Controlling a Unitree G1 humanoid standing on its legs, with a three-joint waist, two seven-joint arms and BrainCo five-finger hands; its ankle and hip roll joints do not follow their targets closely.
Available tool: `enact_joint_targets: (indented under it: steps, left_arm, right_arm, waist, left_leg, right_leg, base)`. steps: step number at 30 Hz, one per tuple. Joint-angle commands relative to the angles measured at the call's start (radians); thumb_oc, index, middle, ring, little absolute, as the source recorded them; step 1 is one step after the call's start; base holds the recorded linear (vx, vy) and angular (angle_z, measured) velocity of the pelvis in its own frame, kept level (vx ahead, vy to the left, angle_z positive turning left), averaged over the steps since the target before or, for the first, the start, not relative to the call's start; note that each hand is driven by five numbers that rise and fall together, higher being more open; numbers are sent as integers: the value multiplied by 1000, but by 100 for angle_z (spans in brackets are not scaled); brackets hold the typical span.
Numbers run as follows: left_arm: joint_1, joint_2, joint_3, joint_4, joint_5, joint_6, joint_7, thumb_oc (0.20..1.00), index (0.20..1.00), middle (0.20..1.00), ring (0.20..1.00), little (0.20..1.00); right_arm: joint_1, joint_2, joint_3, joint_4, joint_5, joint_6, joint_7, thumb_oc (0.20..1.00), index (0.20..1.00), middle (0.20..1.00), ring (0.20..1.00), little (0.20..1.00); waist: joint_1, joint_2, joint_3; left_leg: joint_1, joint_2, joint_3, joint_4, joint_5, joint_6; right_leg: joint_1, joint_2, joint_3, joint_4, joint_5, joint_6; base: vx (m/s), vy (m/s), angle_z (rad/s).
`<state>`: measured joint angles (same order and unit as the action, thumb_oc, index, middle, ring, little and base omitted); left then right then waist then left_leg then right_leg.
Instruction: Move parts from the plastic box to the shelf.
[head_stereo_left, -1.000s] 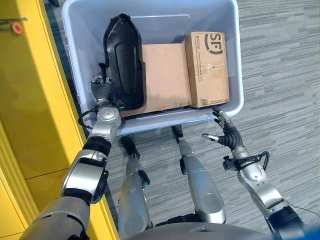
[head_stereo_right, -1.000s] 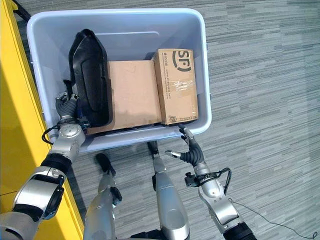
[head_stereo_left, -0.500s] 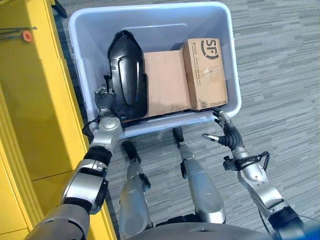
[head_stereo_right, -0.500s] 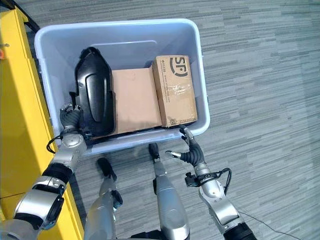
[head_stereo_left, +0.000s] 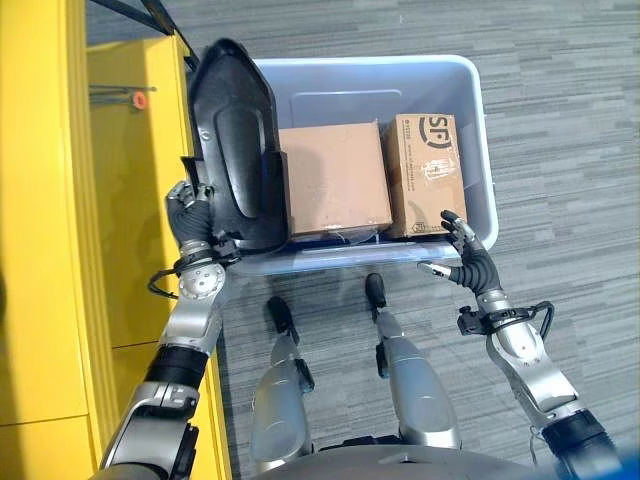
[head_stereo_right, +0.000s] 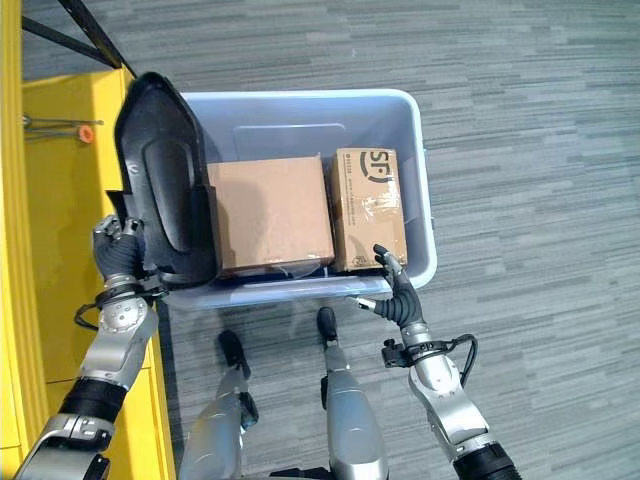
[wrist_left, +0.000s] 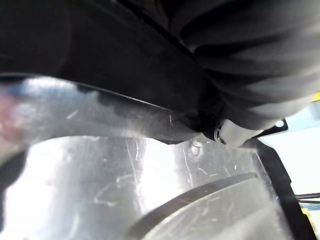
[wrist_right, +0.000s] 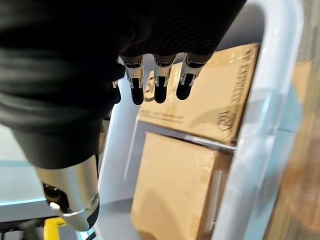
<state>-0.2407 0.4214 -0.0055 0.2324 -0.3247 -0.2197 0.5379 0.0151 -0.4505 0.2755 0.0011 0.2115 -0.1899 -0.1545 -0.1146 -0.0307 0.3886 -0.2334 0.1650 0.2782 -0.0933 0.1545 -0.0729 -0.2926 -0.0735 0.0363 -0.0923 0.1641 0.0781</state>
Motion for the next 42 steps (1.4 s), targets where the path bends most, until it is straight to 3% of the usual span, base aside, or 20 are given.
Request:
enact_joint_targets:
  steps: [1,6,18,19,22,24,25,27,29,30,32,33,34,37,40,42]
  left_arm:
    - [28,51,37,-82,38,-93,-71,200,200,200,200,200]
    - [120,50,58,-178,1,-103,-156,200,200,200,200,200]
    - [406,-12,100,-301,-78,-57,-313,200,200,200,200,200]
    - [452,-35,99,-311,-112,-45,-337,200,200,200,200,200]
    - [479,-41,100,-322,-119,-32,-365,200,200,200,200,200]
    - [496,-69,83,-341,-160,-24,-397,200,200,200,200,200]
    - [495,-69,84,-341,-160,-24,-397,200,200,200,200,200]
    - [483,-78,62,-332,-163,-20,-409,200,200,200,200,200]
    - [466,-80,51,-322,-173,-19,-412,200,200,200,200,200]
    - [444,-76,32,-301,-173,-12,-416,200,200,200,200,200]
    - [456,-79,21,-308,-178,-9,-433,200,200,200,200,200]
    - [454,-83,16,-311,-177,-8,-432,200,200,200,200,200]
    - [449,-77,6,-321,-185,1,-445,200,200,200,200,200]
    - [446,-66,4,-331,-167,3,-452,200,200,200,200,200]
    - [436,-74,-12,-329,-199,12,-467,200,200,200,200,200]
    - [451,-68,-10,-346,-188,17,-473,200,200,200,200,200]
  right_arm:
    - [65,-9,-60,0,-14,-27,19,1000,1000,1000,1000,1000]
    - [83,-10,-86,0,-18,-19,48,1000,1000,1000,1000,1000]
    - [115,-30,-123,-2,-22,3,99,1000,1000,1000,1000,1000]
    - [108,-42,-114,-19,-24,6,111,1000,1000,1000,1000,1000]
    - [95,-52,-107,-25,-25,7,118,1000,1000,1000,1000,1000]
    - [57,-71,-92,-42,-48,-5,115,1000,1000,1000,1000,1000]
    - [56,-71,-92,-42,-48,-5,115,1000,1000,1000,1000,1000]
    - [38,-74,-90,-35,-62,-5,107,1000,1000,1000,1000,1000]
    - [33,-74,-95,-32,-69,-6,98,1000,1000,1000,1000,1000]
    - [32,-76,-103,-23,-73,-2,90,1000,1000,1000,1000,1000]
    - [57,-69,-115,-25,-71,0,91,1000,1000,1000,1000,1000]
    - [70,-65,-122,-26,-65,-2,93,1000,1000,1000,1000,1000]
    - [92,-50,-131,-24,-56,3,95,1000,1000,1000,1000,1000]
    - [114,-30,-140,-17,-38,11,103,1000,1000,1000,1000,1000]
    - [120,-21,-140,-29,-30,20,112,1000,1000,1000,1000,1000]
    - [127,-5,-149,-29,-33,26,109,1000,1000,1000,1000,1000]
  waist:
    - [5,-11,-86]
    - [16,10,-111]
    - [66,68,-139]
    - [87,73,-139]
    - [105,76,-136]
    - [136,87,-118]
    - [134,89,-119]
    - [152,92,-116]
    - [157,88,-116]
    - [154,57,-121]
    - [149,36,-139]
    - [141,28,-144]
    - [126,22,-167]
    - [108,24,-192]
    - [99,41,-218]
    - [98,55,-232]
  left_leg:
    - [64,33,-82,24,-74,-44]
    - [93,37,-93,23,-75,-42]
    - [174,92,-173,69,-62,-36]
    - [179,118,-197,75,-25,-41]
    - [170,139,-223,87,17,-47]
    - [150,161,-271,77,123,-80]
    - [146,162,-274,75,127,-81]
    - [123,155,-301,55,184,-95]
    - [93,139,-303,64,190,-87]
    - [83,106,-224,166,103,-52]
    - [116,77,-223,206,0,-47]
    - [127,80,-199,308,-39,-41]
    - [179,96,-157,327,-69,-36]
    - [244,110,-150,338,-95,-43]
    - [301,55,-180,235,-176,-37]
    - [315,46,-118,138,-211,-30]
  right_leg:
    - [56,-94,-76,48,-101,77]
    - [86,-90,-85,67,-125,70]
    - [137,-30,-138,307,-300,7]
    - [150,-2,-156,331,-326,-13]
    - [160,25,-183,341,-343,-35]
    - [184,51,-244,335,-364,-62]
    - [183,53,-247,332,-360,-63]
    - [193,48,-289,318,-367,-68]
    - [202,37,-320,294,-357,-73]
    - [223,3,-384,244,-333,-77]
    - [249,-9,-401,212,-333,-68]
    - [259,-20,-424,196,-317,-73]
    - [266,-30,-473,179,-307,-76]
    - [270,-43,-522,172,-298,-72]
    - [267,-72,-561,181,-268,-36]
    - [275,-112,-594,188,-243,-12]
  base:
    - [18,-20,11]
    - [6,-19,11]
    - [-38,-103,16]
    - [-79,-179,13]
    - [-111,-228,27]
    - [-178,-284,31]
    - [-161,-205,39]
    - [-137,-134,71]
    - [-166,-154,79]
    - [-123,-215,72]
    - [-72,-181,155]
    - [-75,-76,175]
    - [-65,-47,100]
    - [-31,68,120]
    - [-10,181,83]
    - [-29,297,83]
